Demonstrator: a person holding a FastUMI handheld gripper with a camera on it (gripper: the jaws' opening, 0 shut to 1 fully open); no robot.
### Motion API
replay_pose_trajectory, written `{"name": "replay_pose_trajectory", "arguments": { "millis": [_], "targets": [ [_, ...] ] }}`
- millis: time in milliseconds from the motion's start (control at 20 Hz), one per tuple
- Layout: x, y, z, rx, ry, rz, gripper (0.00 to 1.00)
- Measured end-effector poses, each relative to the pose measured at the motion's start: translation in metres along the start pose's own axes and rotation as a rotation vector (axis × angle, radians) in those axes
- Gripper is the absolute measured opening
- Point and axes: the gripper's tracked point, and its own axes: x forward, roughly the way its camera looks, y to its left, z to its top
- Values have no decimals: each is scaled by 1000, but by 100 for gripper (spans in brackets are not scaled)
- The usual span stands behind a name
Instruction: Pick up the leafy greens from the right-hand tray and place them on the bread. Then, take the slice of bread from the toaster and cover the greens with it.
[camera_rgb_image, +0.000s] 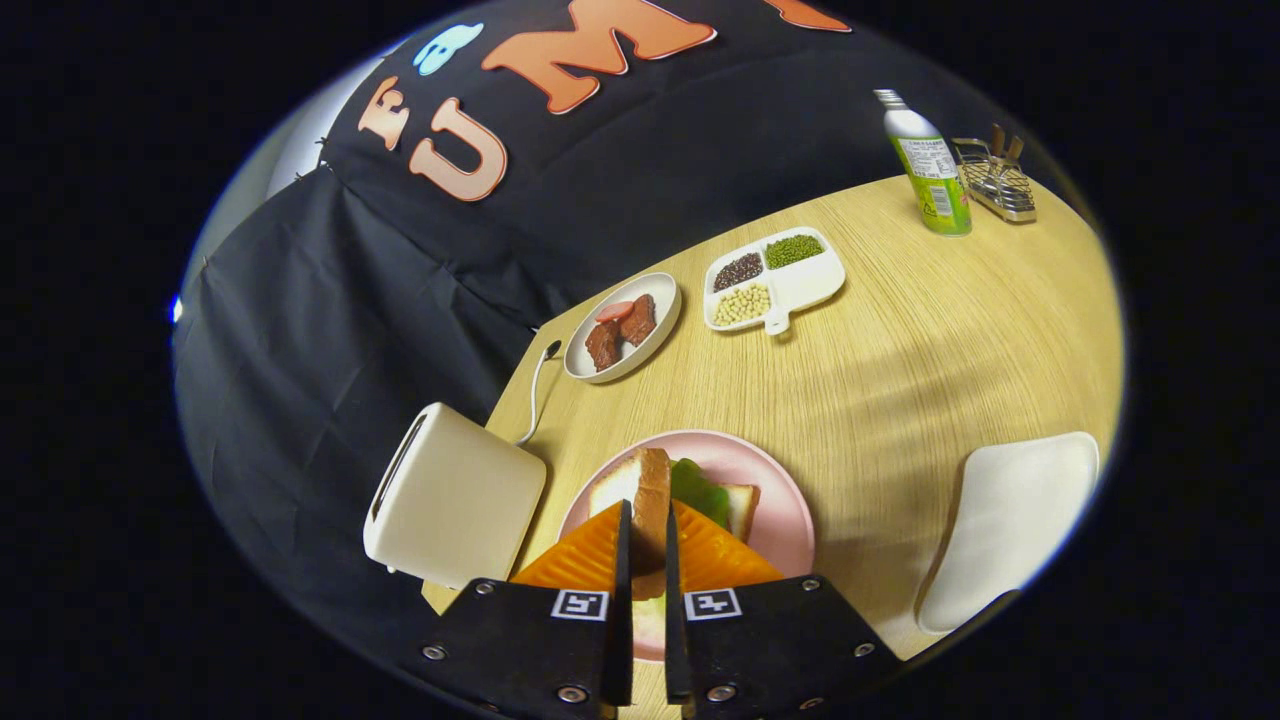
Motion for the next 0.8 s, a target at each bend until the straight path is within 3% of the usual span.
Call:
{"name": "replay_pose_trajectory", "arguments": {
  "millis": [300,550,800],
  "targets": [
    [0,-11,-9,-84,-3,-68,17],
    [-4,-26,-18,-155,17,-140,36],
    [-20,-14,5,-225,-79,-134,51]
  ]
}}
